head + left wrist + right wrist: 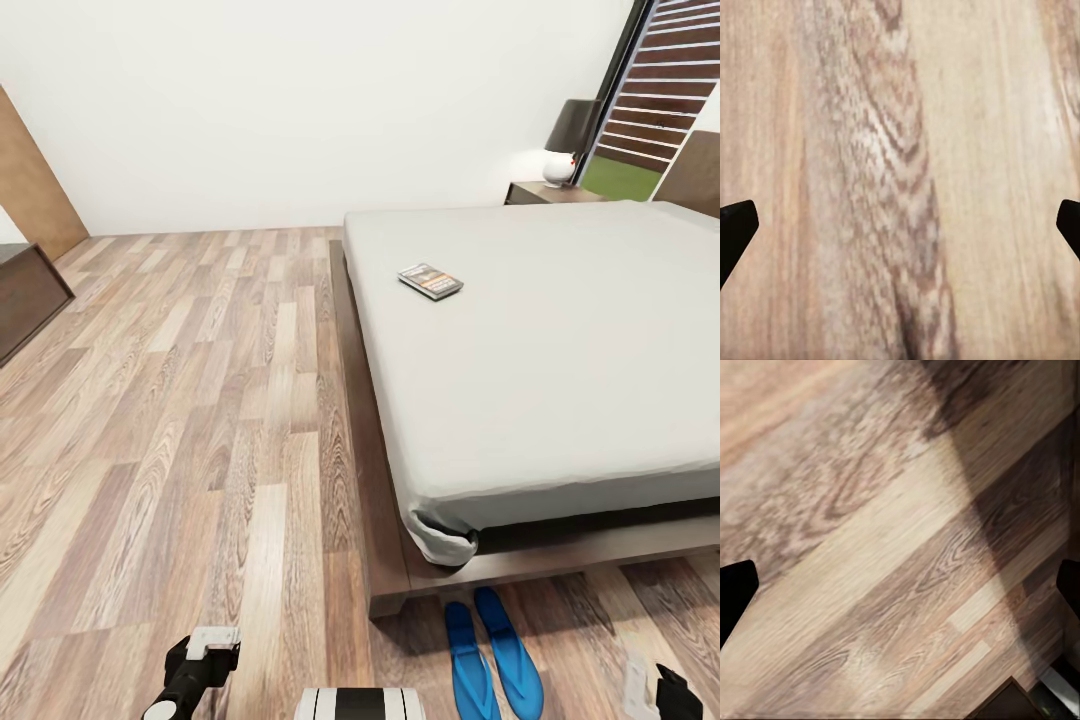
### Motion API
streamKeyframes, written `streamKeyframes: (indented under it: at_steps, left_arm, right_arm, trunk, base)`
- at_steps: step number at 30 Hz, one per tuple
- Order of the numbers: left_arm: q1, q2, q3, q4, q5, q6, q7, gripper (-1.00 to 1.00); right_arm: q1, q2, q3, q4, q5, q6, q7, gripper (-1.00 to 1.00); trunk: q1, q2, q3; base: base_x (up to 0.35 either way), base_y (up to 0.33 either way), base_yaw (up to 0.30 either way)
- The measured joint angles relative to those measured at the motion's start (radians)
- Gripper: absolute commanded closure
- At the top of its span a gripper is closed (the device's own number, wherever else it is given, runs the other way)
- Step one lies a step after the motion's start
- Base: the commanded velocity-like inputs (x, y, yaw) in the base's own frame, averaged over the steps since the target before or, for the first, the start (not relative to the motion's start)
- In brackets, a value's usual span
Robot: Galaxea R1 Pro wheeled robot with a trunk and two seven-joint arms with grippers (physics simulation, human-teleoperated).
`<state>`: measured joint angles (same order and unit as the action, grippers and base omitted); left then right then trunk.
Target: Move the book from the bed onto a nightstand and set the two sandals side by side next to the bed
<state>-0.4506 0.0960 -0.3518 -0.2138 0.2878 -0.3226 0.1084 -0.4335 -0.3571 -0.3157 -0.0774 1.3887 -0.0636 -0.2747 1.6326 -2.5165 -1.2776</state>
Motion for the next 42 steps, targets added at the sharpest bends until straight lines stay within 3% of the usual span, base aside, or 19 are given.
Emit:
streamKeyframes:
  at_steps: [10, 14, 18, 19, 24, 25, 31, 32, 38, 41, 42]
  left_arm:
    - [0.0, 0.0, 0.0, 0.0, 0.0, -0.001, 0.0, -1.0]
    - [0.0, 0.0, 0.0, 0.0, 0.0, -0.001, 0.0, -1.0]
    - [0.0, 0.0, 0.0, 0.0, 0.0, -0.001, 0.0, -1.0]
    - [0.0, 0.0, 0.0, 0.0, 0.0, -0.001, 0.0, -1.0]
    - [0.0, 0.0, 0.0, 0.0, 0.0, -0.001, 0.0, -1.0]
    - [0.0, 0.0, 0.0, 0.0, 0.0, -0.001, 0.0, -1.0]
    - [0.0, 0.0, 0.0, 0.0, -0.001, -0.002, 0.0, -1.0]
    - [0.0, 0.0, 0.0, 0.0, -0.001, -0.002, 0.0, -1.0]
    - [0.0, 0.0, 0.0, 0.0, -0.001, -0.002, 0.0, -1.0]
    - [0.0, 0.0, 0.0, 0.0, -0.002, -0.002, -0.001, -1.0]
    - [0.0, 0.0, 0.0, 0.001, -0.002, -0.002, -0.001, -1.0]
  right_arm:
    - [0.0, 0.014, -0.009, 0.028, -0.005, 0.088, -0.001, -1.0]
    - [0.0, 0.017, -0.054, 0.042, -0.006, 0.098, 0.0, -1.0]
    - [0.0, 0.018, -0.155, 0.052, -0.006, 0.099, 0.0, -1.0]
    - [0.0, 0.018, -0.156, 0.052, -0.006, 0.099, 0.0, -1.0]
    - [0.0, 0.022, -0.299, 0.057, -0.006, 0.1, -0.001, -1.0]
    - [0.0, 0.022, -0.299, 0.057, -0.006, 0.1, -0.001, -1.0]
    - [0.0, 0.027, -0.496, 0.059, -0.007, 0.097, 0.001, -1.0]
    - [0.0, 0.027, -0.498, 0.059, -0.006, 0.097, 0.001, -1.0]
    - [0.0, 0.028, -0.722, 0.058, -0.003, 0.059, 0.0, -1.0]
    - [0.0, 0.029, -0.804, 0.059, -0.001, 0.034, -0.001, -1.0]
    - [0.0, 0.029, -0.805, 0.059, 0.0, 0.034, -0.001, -1.0]
  trunk:
    - [0.0, 0.0, 0.0]
    - [0.0, 0.0, 0.0]
    - [0.0, 0.0, 0.0]
    - [0.0, 0.0, 0.0]
    - [0.0, 0.0, 0.0]
    - [0.0, 0.0, 0.0]
    - [0.0, 0.0, 0.0]
    - [0.0, 0.0, 0.0]
    - [-0.001, 0.0, 0.008]
    - [-0.002, 0.001, 0.019]
    - [-0.003, 0.001, 0.023]
  base:
    - [0.0, 0.0, 0.0]
    - [0.0, 0.0, 0.0]
    - [0.0, 0.0, 0.0]
    - [0.0, 0.0, 0.0]
    - [0.0, 0.0, 0.0]
    - [0.0, 0.0, 0.0]
    - [0.0, 0.0, 0.0]
    - [0.0, 0.0, 0.0]
    - [0.0, 0.0, 0.0]
    - [0.0, 0.0, 0.0]
    - [0.0, 0.0, 0.0]
